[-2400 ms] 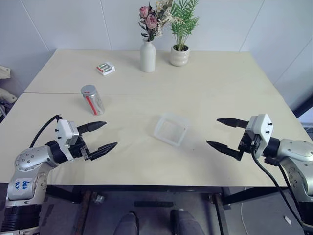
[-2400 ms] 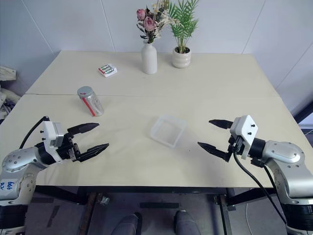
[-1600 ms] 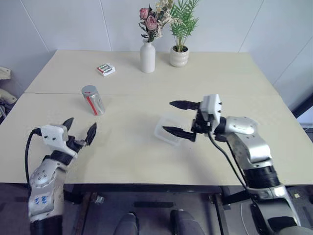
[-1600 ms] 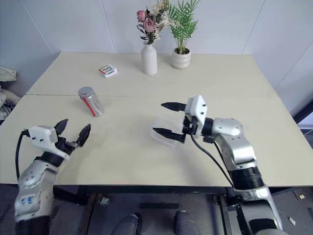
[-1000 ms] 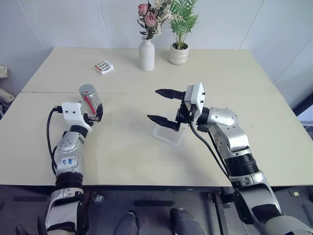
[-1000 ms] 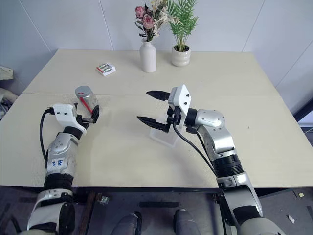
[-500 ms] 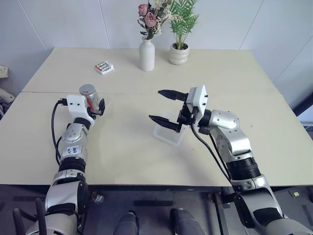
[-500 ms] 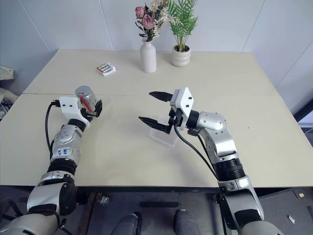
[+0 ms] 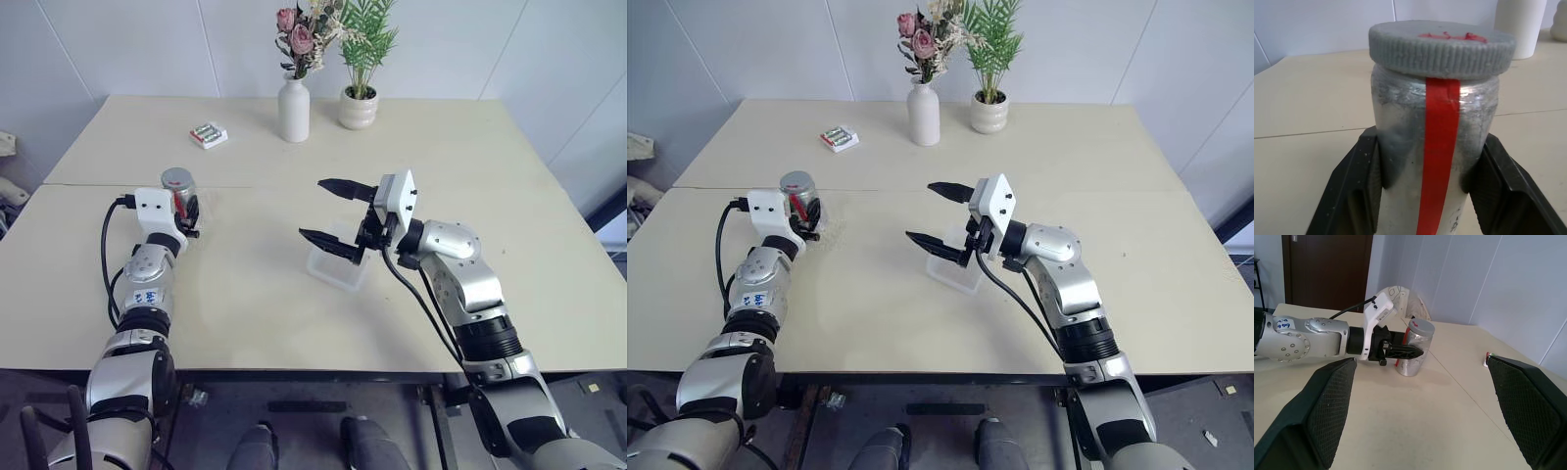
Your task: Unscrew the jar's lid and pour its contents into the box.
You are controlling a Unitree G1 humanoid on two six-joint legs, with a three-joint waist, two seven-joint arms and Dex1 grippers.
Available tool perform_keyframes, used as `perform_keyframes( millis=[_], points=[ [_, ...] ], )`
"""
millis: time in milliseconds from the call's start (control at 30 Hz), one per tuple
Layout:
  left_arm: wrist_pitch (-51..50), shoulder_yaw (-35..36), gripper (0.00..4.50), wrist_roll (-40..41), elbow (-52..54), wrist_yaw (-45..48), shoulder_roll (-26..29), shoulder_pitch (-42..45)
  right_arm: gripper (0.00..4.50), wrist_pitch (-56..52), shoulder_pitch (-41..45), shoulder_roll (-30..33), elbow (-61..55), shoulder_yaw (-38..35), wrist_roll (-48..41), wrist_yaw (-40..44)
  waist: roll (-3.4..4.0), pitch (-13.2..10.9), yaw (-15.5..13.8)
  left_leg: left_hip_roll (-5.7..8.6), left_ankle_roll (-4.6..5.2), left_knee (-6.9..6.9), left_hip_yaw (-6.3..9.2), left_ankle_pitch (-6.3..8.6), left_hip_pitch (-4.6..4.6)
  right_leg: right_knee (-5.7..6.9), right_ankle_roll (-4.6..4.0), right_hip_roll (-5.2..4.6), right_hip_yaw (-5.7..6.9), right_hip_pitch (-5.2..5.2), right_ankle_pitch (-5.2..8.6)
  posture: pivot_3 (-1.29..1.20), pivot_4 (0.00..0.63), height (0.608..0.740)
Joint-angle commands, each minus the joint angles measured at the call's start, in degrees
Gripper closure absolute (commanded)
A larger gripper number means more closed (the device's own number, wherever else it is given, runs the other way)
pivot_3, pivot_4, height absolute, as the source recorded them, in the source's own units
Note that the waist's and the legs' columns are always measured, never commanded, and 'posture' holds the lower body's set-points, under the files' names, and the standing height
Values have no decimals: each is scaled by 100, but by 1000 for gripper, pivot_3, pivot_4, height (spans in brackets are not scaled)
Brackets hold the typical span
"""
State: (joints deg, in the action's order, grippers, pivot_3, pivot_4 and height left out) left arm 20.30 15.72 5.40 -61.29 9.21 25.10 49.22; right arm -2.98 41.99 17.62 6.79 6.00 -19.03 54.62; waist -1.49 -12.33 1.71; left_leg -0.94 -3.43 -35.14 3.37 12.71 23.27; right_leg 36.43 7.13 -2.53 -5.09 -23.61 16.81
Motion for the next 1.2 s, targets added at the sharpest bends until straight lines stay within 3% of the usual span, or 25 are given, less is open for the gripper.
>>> perform_keyframes(
  millis=[33,233,367,500,700,900,1200],
  points=[
    [153,2,2561,-6,129,-36,123,72,0,38,24,35,-244,-118,-58,-42,0,0,1,0,0,0,0,0,0,1,0,0,0,0,0,0,150,740],
    [-60,-140,2561,542,1508,1359,-34,-355,0,-104,-18,51,-400,-107,-132,-44,0,0,4,0,-1,1,0,-1,1,0,0,0,0,0,0,0,150,740],
    [-1282,-387,2561,1394,3494,2525,-34,-1130,0,-570,-85,109,-828,-94,-237,-153,0,0,21,-3,-2,6,-2,-1,1,8,-2,0,-4,-2,1,0,150,740],
    [-2435,-769,2561,1957,5135,3610,422,-1973,0,-1383,-86,198,-1537,86,-206,-441,1,0,68,-6,-2,6,-2,-1,-2,12,-8,2,-8,-5,6,0,150,740],
    [-3143,-906,2561,2060,5573,4068,672,-2142,0,-2332,165,106,-2168,348,-195,-827,0,0,97,-4,2,-1,2,-12,-15,34,-20,4,-6,-2,10,0,150,740],
    [-3217,-1033,2561,2065,5563,4160,453,-1956,0,-3218,281,-240,-2480,652,-150,-1467,0,0,132,-4,2,0,9,-15,-11,34,-22,3,-4,-3,11,0,150,740],
    [-3293,-1225,2561,1994,5548,4312,309,-1863,0,-3534,269,-655,-2216,799,77,-2110,0,0,144,-3,0,6,7,-13,-6,31,-21,2,-4,-10,12,0,150,740]
  ],
)
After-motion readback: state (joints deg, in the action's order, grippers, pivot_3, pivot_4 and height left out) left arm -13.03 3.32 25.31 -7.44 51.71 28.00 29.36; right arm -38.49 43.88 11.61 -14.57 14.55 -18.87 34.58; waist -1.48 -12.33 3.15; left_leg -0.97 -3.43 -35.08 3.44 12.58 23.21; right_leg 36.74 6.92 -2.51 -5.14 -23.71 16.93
